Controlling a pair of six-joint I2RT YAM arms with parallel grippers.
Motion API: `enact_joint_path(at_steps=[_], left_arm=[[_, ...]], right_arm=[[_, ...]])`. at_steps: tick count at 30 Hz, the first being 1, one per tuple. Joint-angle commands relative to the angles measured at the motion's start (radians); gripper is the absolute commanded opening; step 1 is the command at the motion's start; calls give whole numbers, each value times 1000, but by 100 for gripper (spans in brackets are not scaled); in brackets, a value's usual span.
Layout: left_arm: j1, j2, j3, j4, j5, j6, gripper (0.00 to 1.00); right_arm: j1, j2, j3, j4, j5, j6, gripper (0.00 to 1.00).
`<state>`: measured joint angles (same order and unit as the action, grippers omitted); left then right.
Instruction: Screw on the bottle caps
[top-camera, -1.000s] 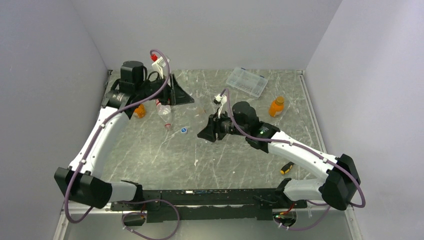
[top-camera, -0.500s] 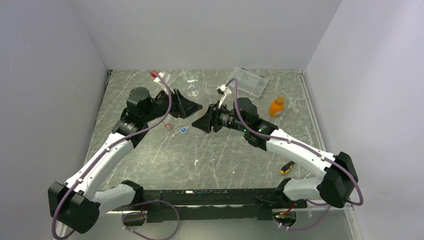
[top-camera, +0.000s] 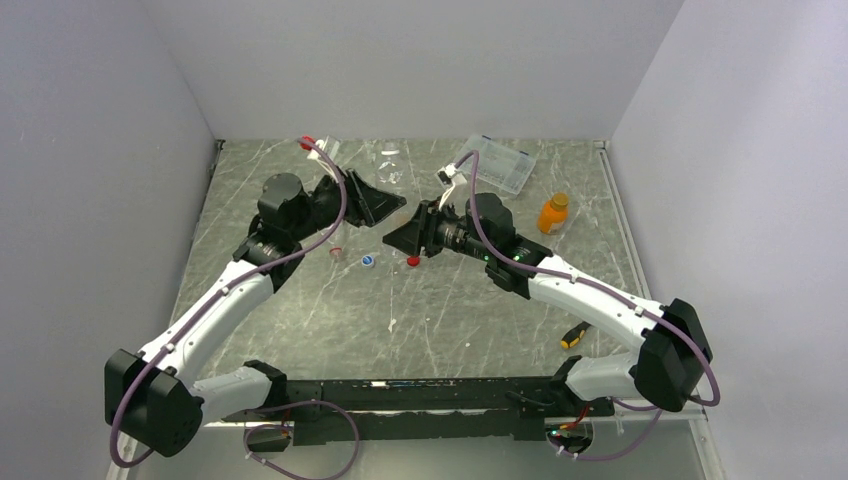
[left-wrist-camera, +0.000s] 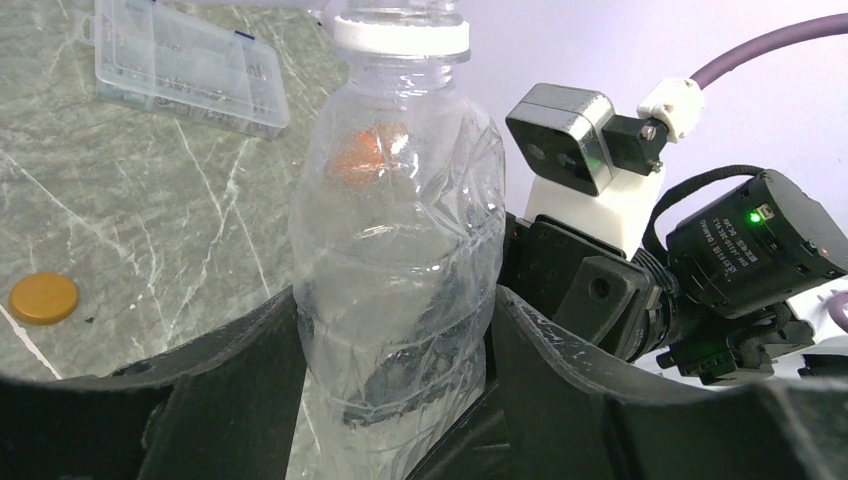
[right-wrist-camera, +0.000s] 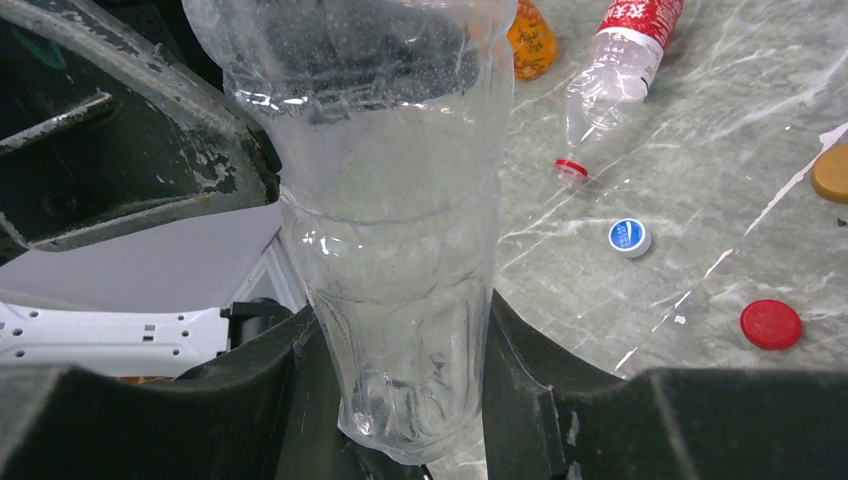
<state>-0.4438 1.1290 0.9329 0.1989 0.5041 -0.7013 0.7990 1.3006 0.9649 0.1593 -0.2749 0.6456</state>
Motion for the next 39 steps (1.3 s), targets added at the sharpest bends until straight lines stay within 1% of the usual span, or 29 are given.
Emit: enact_joint_path(at_steps=[1, 8, 11, 14, 15, 17, 18, 19, 21, 22, 23, 25, 26, 29, 31, 34, 36, 37, 39], left_arm=[[-16, 10, 23, 25, 16, -6, 68], [-16, 43, 52, -51, 10, 25, 73], [-18, 55, 56, -79, 7, 36, 78], [-18, 48, 43, -62, -3, 35, 79], [-18, 37, 34, -48, -22, 31, 77], [-18, 23, 21, -31, -47, 29, 73], [-19, 19, 21, -36, -59, 35, 67], [-19, 19, 26, -45, -63, 44, 59], [-18, 22, 51, -75, -64, 75, 38], [-19, 25, 67, -102, -71, 90, 32], [-18, 28, 82, -133, -79, 110, 30], [-19, 30, 105, -181, -80, 153, 30], [-18, 26, 114, -195, -87, 175, 29], [-17, -3, 136, -313, -164, 261, 29], [-16, -38, 161, -403, -244, 349, 29], [-13, -80, 207, -539, -392, 493, 28], [-10, -112, 223, -602, -490, 543, 29], [-9, -128, 231, -621, -527, 562, 29], [-9, -158, 253, -657, -580, 592, 29]], right_arm=[[6, 3, 18, 80, 7, 9, 35], [6, -4, 18, 77, 17, 0, 35], [6, -9, 15, 85, 21, 0, 35], [6, -7, 19, 79, 19, -1, 35], [7, -4, 21, 75, 16, -3, 35], [6, -2, 17, 73, 14, 0, 35], [6, -3, 13, 76, 15, 0, 35], [6, -2, 10, 77, 17, 0, 35], [7, -1, 10, 66, 21, -2, 37], [8, -1, 11, 59, 25, -4, 38], [8, -1, 10, 55, 29, -4, 41], [8, -3, 13, 38, 41, -7, 51], [8, -4, 16, 27, 47, -8, 59], [7, -12, 34, -40, 83, -25, 89], [7, -18, 52, -111, 127, -49, 99], [6, -11, 71, -222, 197, -93, 100], [8, 31, 109, -300, 258, -120, 100], [9, 62, 133, -329, 270, -132, 100], [19, 130, 181, -378, 340, -150, 99]])
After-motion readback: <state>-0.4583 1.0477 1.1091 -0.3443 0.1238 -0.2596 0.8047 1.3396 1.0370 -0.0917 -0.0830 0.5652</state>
